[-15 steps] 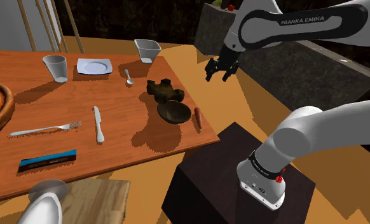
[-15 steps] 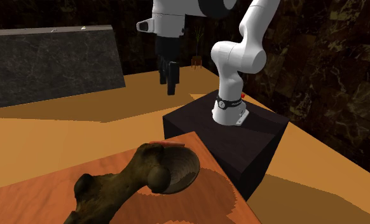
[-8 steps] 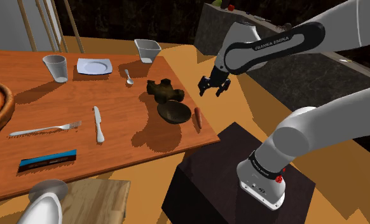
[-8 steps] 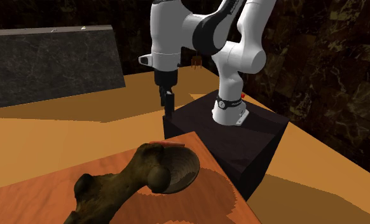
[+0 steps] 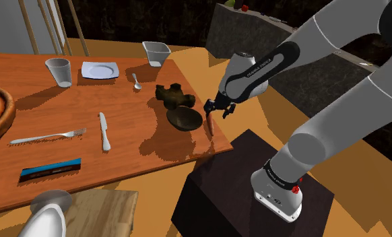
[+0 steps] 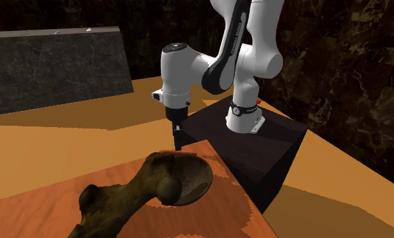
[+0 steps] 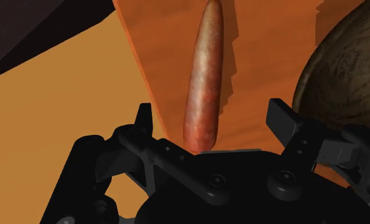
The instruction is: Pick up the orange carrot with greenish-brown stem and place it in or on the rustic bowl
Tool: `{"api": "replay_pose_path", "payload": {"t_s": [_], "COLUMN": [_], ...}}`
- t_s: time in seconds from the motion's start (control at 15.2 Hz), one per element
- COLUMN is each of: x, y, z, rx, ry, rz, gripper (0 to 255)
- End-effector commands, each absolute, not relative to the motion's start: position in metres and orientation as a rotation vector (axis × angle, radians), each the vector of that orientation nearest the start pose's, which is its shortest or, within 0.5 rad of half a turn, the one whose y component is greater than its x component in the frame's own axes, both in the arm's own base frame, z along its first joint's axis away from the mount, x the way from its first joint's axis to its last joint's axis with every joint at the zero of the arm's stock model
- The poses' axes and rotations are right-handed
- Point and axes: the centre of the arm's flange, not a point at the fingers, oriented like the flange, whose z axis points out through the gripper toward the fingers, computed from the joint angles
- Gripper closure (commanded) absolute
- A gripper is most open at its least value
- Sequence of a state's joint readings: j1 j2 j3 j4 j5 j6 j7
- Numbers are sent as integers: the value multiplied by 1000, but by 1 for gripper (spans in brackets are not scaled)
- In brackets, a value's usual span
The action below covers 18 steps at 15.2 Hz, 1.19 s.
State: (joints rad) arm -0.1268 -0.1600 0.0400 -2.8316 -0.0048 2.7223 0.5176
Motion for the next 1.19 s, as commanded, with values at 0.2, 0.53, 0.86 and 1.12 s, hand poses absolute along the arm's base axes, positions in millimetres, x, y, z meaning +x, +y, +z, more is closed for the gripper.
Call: {"api": "replay_pose_path", "payload": {"t_s": [0.2,0.53,0.86,1.12], "x": [374,376,376,376], "y": [-32,-32,-32,-32], "z": [213,189,189,189], "rx": [-2985,-2985,-2985,-2985], "ry": [968,968,968,968], "rz": [-75,-75,-75,-75], "gripper": [0,0,0,255]}}
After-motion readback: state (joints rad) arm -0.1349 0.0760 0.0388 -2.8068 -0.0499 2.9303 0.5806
